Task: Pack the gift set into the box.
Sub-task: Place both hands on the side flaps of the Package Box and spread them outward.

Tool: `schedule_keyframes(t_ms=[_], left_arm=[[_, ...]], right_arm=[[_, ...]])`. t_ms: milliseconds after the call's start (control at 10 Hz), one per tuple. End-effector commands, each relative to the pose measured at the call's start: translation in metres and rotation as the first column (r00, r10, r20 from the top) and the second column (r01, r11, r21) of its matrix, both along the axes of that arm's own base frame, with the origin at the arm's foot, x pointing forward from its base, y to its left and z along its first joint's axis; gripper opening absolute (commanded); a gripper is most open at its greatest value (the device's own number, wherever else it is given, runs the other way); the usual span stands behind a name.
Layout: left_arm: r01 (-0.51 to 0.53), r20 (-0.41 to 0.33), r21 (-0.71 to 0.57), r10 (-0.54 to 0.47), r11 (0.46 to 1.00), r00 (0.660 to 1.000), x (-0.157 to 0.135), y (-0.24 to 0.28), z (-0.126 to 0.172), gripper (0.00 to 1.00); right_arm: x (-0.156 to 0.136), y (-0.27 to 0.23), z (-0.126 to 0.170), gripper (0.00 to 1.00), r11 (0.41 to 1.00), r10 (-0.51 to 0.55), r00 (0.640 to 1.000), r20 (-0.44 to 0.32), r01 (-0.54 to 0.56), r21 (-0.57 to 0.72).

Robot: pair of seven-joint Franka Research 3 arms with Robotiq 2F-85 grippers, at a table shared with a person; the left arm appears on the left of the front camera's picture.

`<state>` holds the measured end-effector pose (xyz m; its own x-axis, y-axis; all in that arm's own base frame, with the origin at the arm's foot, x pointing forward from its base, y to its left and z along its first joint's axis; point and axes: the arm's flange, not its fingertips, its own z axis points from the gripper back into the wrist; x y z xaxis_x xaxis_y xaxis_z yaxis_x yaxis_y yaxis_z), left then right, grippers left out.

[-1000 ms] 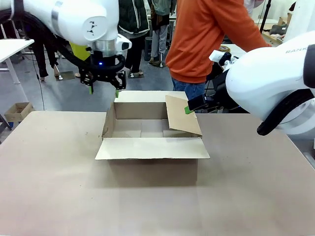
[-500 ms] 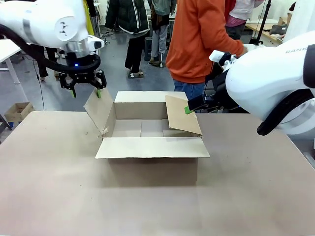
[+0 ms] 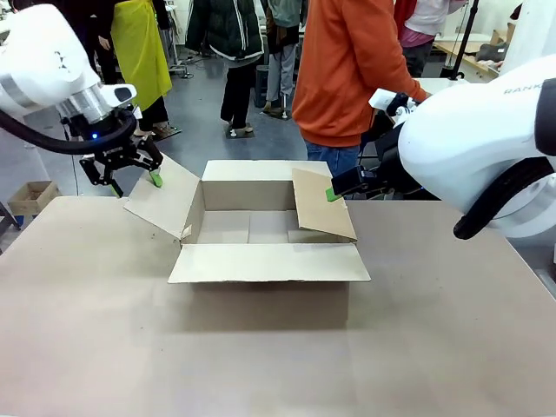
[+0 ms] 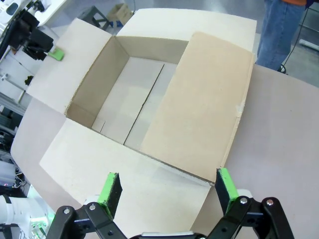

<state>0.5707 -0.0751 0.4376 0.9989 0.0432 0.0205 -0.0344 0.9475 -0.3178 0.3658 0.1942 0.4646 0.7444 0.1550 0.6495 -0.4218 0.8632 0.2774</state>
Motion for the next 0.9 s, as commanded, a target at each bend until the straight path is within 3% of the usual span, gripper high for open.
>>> schedule_keyframes(t_ms=[0,100,200,400,600,700,800], left_arm=[[0.051,0.008,-0.130,-0.050,0.990,0.999,-0.006,0.013,-0.015,1.00],[0.079,0.014,-0.233,-0.077,0.969,0.997,-0.008,0.021,-0.025,1.00],[0.016,-0.002,-0.056,-0.016,0.998,1.000,0.000,0.006,-0.009,1.00],[0.016,-0.002,-0.056,-0.016,0.998,1.000,0.000,0.006,-0.009,1.00],[0.016,-0.002,-0.056,-0.016,0.998,1.000,0.000,0.006,-0.009,1.00],[0.016,-0.002,-0.056,-0.016,0.998,1.000,0.000,0.006,-0.009,1.00],[0.016,-0.002,-0.056,-0.016,0.998,1.000,0.000,0.006,-0.009,1.00]], right_arm=[[0.001,0.000,0.002,1.00,1.000,-0.010,1.000,0.012,0.010,-0.001],[0.001,0.000,0.002,1.00,1.000,-0.010,1.000,0.012,0.010,-0.001],[0.001,0.000,0.002,1.00,1.000,-0.010,1.000,0.012,0.010,-0.001],[0.000,0.000,0.000,1.00,1.000,0.000,1.000,0.000,0.000,0.000],[0.071,0.061,0.017,1.00,0.983,0.069,0.978,-0.196,-0.100,-0.153],[0.107,0.100,0.024,1.00,0.965,-0.094,0.955,-0.282,0.017,-0.262],[0.123,0.130,0.021,1.00,0.947,-0.104,0.939,-0.329,-0.007,-0.321]])
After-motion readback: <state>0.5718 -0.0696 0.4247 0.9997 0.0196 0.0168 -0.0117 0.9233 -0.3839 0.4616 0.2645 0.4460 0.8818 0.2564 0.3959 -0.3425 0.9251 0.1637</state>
